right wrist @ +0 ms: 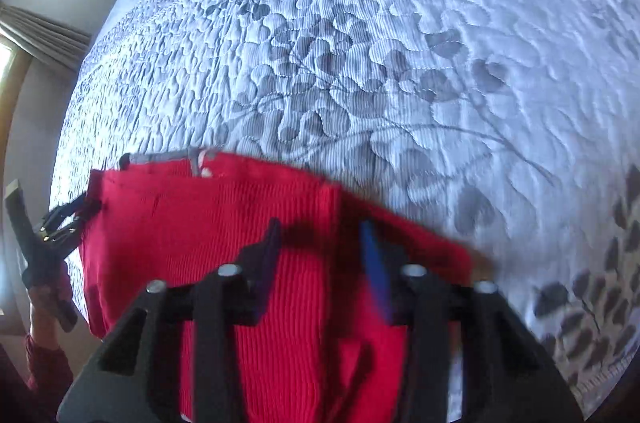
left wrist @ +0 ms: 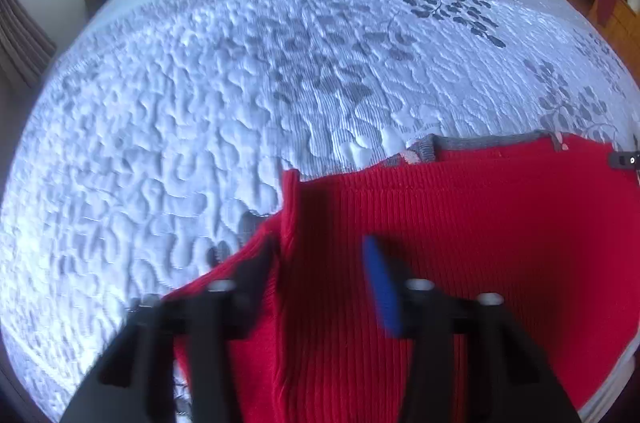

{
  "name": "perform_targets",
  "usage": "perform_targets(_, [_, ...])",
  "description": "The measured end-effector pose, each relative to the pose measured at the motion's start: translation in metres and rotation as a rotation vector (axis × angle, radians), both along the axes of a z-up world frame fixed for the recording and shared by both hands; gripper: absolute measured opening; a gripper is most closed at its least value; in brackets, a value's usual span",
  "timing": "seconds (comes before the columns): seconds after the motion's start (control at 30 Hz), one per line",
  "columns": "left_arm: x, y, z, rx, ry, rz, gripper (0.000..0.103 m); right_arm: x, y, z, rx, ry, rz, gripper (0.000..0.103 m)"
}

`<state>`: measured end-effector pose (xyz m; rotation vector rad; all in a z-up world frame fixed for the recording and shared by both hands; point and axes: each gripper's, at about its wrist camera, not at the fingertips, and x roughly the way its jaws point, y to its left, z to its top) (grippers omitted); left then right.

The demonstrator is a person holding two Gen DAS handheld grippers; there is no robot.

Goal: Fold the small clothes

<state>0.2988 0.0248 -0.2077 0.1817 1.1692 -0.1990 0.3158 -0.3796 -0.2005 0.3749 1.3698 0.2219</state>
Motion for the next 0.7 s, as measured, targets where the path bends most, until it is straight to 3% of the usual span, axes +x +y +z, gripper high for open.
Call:
perform_targets(0.13, [0.002, 0.024, 0.005, -0.144, -0.011, 0.116, 0.005, -0.002, -0.003, 0.019, -0.032, -0.081, 0.005, 0.004])
perform_targets(0.4, [-0.006, 0.023, -0.002, -0.019, -0.061, 0.091, 0.005, 0.0, -0.005, -0.006, -0.13, -0.019, -0.034, 0.005])
perform_targets(0.5, [-0.012, 0.02, 0.007, -0.011, -0.06, 0.088, 0.007, -0.007, -0.004, 0.009, -0.111, -0.046, -0.049, 0.015])
perform_targets(0.57, [-0.023, 0.02, 0.02, -0.029, -0.066, 0.097, 0.01, -0.015, -0.004, 0.02, -0.107, -0.062, -0.052, 0.017])
perform_targets(0.7, [-0.061, 0.02, 0.049, -0.043, -0.101, 0.082, 0.044, -0.055, -0.005, 0.052, -0.094, -0.114, -0.059, 0.026])
